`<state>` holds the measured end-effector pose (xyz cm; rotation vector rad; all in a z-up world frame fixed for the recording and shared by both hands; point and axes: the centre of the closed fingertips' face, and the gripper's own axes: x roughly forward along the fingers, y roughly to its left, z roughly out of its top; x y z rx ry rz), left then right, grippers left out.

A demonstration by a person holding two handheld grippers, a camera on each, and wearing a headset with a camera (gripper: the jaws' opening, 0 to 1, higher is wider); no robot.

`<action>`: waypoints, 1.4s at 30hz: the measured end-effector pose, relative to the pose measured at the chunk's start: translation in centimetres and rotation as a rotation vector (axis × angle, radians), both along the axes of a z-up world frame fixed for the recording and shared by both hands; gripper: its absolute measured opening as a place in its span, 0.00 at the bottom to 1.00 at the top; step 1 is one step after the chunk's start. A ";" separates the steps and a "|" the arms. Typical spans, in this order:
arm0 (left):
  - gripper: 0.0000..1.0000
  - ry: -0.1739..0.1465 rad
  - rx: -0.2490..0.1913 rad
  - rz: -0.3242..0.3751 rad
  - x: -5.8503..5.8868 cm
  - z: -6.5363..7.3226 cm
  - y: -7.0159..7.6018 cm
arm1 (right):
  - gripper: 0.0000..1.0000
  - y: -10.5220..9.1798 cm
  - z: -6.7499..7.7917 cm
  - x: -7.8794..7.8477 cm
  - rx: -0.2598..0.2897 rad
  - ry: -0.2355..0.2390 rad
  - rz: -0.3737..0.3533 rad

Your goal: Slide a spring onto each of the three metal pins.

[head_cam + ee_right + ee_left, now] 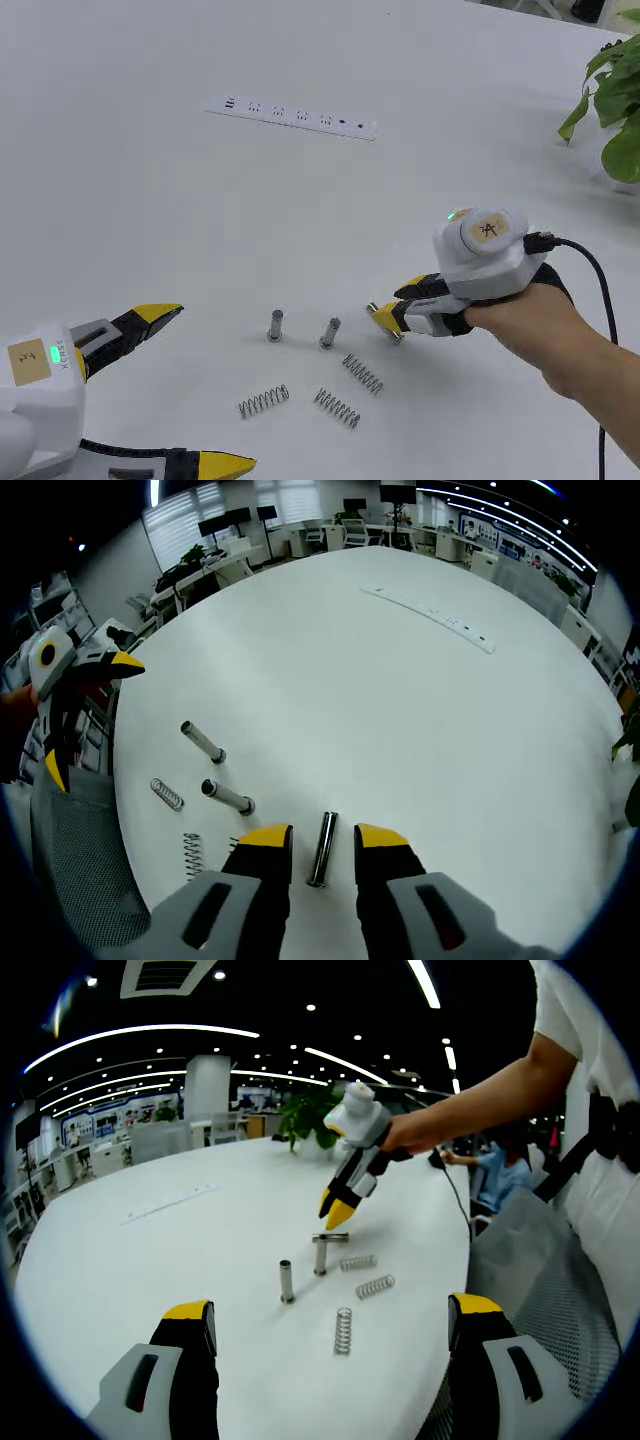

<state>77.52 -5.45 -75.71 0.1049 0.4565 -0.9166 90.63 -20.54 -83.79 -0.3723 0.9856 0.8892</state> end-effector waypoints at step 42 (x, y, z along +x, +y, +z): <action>0.97 0.015 -0.034 0.008 0.5 -0.8 0.1 | 0.10 0.8 -2.8 0.2 -0.153 0.034 0.057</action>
